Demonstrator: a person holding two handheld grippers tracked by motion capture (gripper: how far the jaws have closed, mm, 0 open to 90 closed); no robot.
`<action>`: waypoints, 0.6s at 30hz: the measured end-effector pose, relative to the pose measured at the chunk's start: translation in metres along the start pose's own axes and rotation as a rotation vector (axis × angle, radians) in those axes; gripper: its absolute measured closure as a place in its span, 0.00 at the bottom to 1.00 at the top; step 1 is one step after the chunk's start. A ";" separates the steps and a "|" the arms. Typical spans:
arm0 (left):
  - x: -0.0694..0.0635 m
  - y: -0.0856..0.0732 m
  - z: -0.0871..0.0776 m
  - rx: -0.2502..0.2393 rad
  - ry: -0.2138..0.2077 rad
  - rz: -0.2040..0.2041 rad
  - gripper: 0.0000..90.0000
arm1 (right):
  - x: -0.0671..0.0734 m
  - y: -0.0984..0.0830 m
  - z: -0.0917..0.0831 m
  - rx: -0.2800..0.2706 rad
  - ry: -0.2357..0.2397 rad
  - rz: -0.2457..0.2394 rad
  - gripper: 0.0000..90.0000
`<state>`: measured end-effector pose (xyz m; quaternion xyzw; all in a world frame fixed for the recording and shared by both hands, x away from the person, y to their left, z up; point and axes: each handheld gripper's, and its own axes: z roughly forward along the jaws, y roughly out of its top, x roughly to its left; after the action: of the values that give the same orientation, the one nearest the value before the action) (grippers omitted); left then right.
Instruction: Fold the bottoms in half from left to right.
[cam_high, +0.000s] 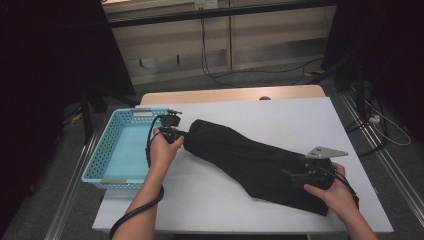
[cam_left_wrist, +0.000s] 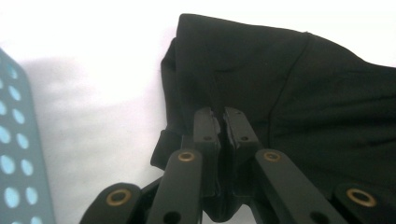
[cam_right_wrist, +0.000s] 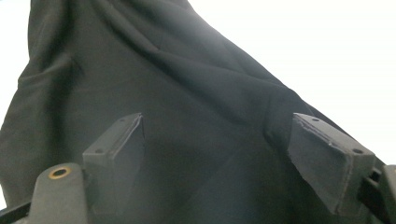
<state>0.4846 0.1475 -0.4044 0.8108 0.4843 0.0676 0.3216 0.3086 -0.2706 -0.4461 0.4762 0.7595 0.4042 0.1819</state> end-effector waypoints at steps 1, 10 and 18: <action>0.000 -0.001 0.001 0.003 0.013 0.023 0.92 | 0.001 0.000 0.001 0.001 0.003 0.000 0.21; -0.006 -0.013 0.002 -0.042 0.086 0.059 0.40 | 0.008 0.002 0.002 0.011 0.018 -0.026 0.21; -0.010 -0.037 0.008 -0.054 0.153 0.038 0.25 | 0.015 0.006 0.003 0.007 0.034 -0.044 0.21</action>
<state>0.4552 0.1476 -0.4306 0.8034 0.4898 0.1485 0.3042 0.3068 -0.2554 -0.4419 0.4531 0.7743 0.4051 0.1763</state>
